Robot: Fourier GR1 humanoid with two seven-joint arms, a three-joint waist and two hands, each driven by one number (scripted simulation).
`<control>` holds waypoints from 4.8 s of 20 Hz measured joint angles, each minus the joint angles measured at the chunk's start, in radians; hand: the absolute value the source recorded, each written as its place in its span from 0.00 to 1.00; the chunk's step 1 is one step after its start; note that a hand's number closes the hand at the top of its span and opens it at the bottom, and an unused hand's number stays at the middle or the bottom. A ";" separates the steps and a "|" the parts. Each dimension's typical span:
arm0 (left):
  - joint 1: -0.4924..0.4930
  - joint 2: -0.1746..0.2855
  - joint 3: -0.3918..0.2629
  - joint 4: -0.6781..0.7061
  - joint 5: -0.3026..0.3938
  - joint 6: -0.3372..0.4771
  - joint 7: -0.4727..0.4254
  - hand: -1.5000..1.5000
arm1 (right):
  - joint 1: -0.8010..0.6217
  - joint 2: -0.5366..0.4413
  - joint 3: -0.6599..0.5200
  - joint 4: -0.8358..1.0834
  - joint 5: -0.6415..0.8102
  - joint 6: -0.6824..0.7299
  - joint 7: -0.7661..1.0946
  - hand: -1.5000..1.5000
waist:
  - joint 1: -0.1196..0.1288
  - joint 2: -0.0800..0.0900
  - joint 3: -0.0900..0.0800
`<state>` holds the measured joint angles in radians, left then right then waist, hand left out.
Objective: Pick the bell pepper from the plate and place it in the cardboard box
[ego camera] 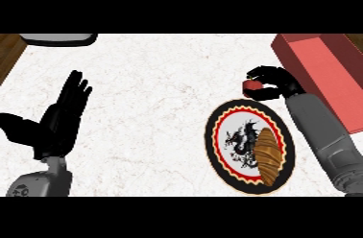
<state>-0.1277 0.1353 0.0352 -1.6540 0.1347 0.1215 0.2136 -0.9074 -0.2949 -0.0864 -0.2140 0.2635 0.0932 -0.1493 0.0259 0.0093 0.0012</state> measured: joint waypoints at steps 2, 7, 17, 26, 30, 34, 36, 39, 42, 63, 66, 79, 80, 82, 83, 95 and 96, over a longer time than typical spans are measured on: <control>-0.009 -0.001 0.004 0.017 -0.001 -0.003 -0.007 0.50 | 0.005 -0.004 0.011 -0.004 0.019 -0.017 -0.016 1.00 | -0.001 0.000 0.000; -0.002 -0.005 -0.001 0.004 -0.008 0.000 0.004 0.50 | -0.024 0.056 0.090 -0.016 0.111 -0.126 -0.012 1.00 | 0.002 -0.005 -0.001; 0.019 -0.002 0.006 0.008 -0.006 -0.004 0.000 0.50 | -0.105 0.266 0.469 -0.158 0.434 -0.302 0.214 1.00 | -0.010 -0.022 -0.003; 0.053 0.008 0.034 -0.013 -0.002 -0.002 -0.005 0.50 | -0.045 0.265 0.639 -0.607 0.530 -0.204 0.470 1.00 | -0.049 -0.028 -0.002; 0.059 0.013 0.047 -0.013 0.007 -0.006 -0.005 0.50 | -0.038 0.266 0.599 -0.798 0.540 -0.231 0.617 1.00 | -0.058 -0.028 -0.002; 0.069 0.016 0.052 -0.025 0.014 -0.013 -0.002 0.50 | -0.029 0.213 0.540 -0.968 0.572 -0.235 0.764 1.00 | -0.060 -0.027 -0.001; 0.070 0.013 0.050 -0.023 0.016 -0.016 -0.004 0.50 | -0.013 0.176 0.514 -1.043 0.601 -0.237 0.822 1.00 | -0.057 -0.024 -0.001; 0.056 0.014 0.048 -0.027 0.012 -0.015 0.003 0.50 | -0.004 0.121 0.453 -1.121 0.619 -0.217 0.886 1.00 | -0.050 -0.020 -0.001; 0.046 0.009 0.042 -0.023 0.009 -0.015 0.005 0.50 | 0.023 0.062 0.390 -1.196 0.616 -0.175 0.921 1.00 | -0.044 -0.017 -0.001; 0.002 -0.017 0.021 -0.017 -0.019 -0.009 0.018 0.50 | 0.030 -0.200 0.082 -0.679 0.668 -0.316 0.503 1.00 | -0.008 -0.003 -0.001; 0.000 -0.017 0.019 -0.030 -0.022 -0.006 0.030 0.50 | 0.014 -0.222 0.083 -0.569 0.694 -0.309 0.453 1.00 | -0.003 -0.002 -0.001; -0.034 -0.034 0.009 0.027 -0.030 -0.012 0.000 0.50 | -0.036 -0.287 0.001 -0.194 0.668 -0.292 0.253 0.00 | 0.017 0.010 0.002; -0.030 -0.031 0.016 0.030 -0.025 -0.017 -0.007 0.50 | -0.037 -0.286 -0.017 -0.199 0.653 -0.326 0.225 0.00 | 0.016 0.010 0.002; -0.026 -0.029 0.018 0.027 -0.021 -0.022 -0.009 0.50 | -0.035 -0.282 -0.055 -0.218 0.619 -0.405 0.165 0.00 | 0.014 0.008 0.002; -0.026 -0.029 0.018 0.031 -0.022 -0.021 -0.009 0.50 | -0.041 -0.284 -0.077 -0.229 0.596 -0.433 0.134 0.00 | 0.012 0.008 0.003; 0.012 -0.036 0.015 0.002 -0.025 -0.015 -0.007 0.50 | -0.093 -0.278 -0.429 -0.249 0.183 -0.369 -0.070 0.00 | -0.007 -0.003 0.001; 0.008 -0.036 0.017 0.004 -0.025 -0.015 -0.009 0.50 | -0.084 -0.284 -0.457 -0.245 0.151 -0.352 -0.092 0.00 | -0.008 -0.003 0.001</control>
<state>-0.1197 0.0991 0.0522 -1.6499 0.1094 0.1066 0.2047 -0.9918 -0.5789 -0.5438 -0.4587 0.4143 -0.2591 -0.2414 0.0179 0.0064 0.0024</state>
